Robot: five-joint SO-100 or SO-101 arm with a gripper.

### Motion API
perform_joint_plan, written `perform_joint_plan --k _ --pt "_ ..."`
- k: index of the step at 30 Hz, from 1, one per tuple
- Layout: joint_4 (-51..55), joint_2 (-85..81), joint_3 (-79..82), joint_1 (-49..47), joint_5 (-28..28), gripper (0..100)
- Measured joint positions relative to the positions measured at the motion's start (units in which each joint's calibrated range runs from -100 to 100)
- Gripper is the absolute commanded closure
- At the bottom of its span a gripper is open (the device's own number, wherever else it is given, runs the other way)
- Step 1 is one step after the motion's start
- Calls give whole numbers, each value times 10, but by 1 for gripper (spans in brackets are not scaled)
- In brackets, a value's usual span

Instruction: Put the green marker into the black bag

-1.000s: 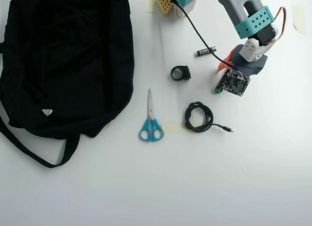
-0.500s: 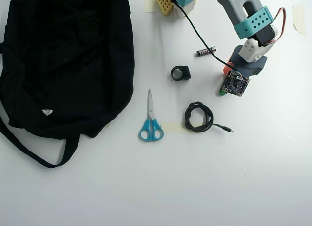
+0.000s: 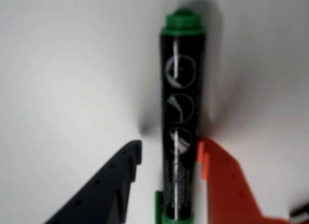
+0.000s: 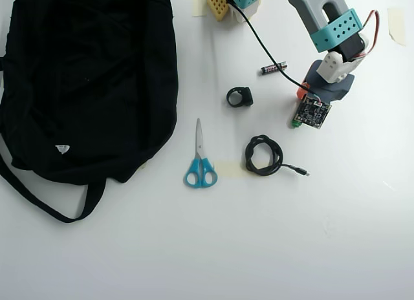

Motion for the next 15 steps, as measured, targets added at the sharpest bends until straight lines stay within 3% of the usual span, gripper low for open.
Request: perform_joint_plan --k 15 --pt "21 14 -3 1 0 97"
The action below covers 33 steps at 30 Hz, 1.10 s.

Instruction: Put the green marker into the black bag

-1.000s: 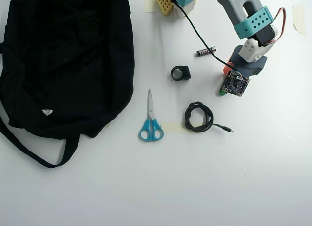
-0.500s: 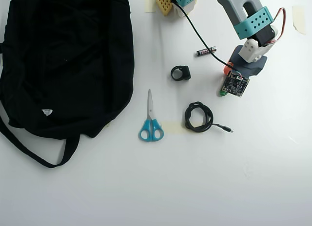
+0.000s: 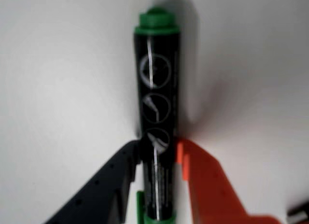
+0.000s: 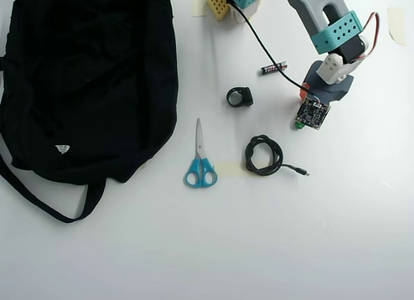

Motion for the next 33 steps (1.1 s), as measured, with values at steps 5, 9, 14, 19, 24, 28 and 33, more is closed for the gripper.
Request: perform_joint_plan --k 5,9,14,19,24,28,33 --pt "9 2 -1 0 0 98" --pt "11 2 -1 0 0 98" --pt "33 1 -2 -1 0 98" --pt "63 -2 -9 5 4 98" --pt "122 1 -44 12 14 98" --pt "156 2 -70 15 21 98" --pt "185 2 -106 15 23 98"
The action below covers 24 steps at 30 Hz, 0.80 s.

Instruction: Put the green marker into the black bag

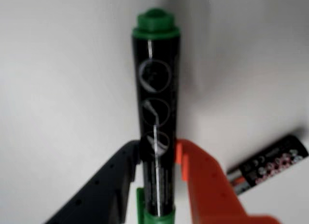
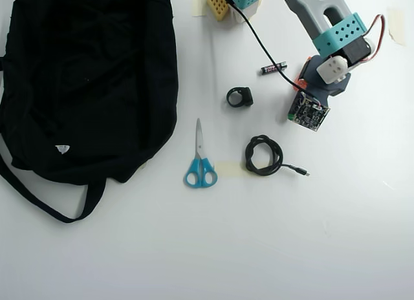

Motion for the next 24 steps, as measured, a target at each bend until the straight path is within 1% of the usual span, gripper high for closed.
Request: perform_joint_plan --k 3,10,14,24 --pt "20 0 -28 0 1 98" --pt "75 0 -109 0 21 98" --pt "92 0 -127 9 36 98" --pt "94 0 -128 51 107 98"
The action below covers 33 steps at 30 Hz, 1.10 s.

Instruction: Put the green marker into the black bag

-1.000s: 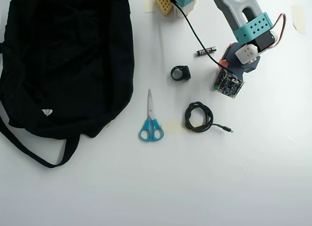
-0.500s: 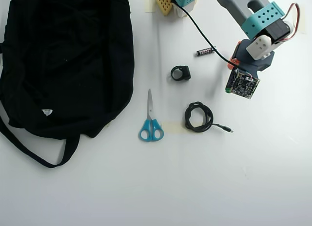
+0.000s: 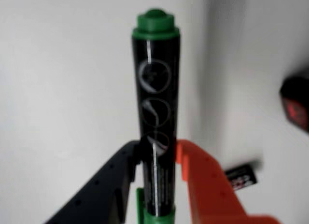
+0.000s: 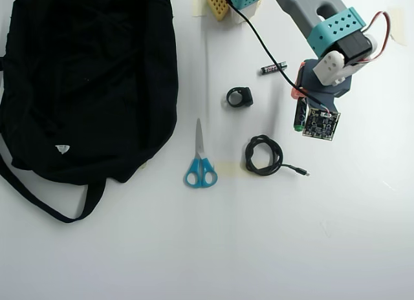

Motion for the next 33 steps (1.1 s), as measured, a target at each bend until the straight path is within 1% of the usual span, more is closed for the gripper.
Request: perform_joint_plan --k 5,10,22,33 --pt "-2 -7 9 15 27 98" --pt "-46 -51 61 26 42 98" --pt "-113 -201 223 54 45 98" --pt "-117 -381 377 75 51 98"
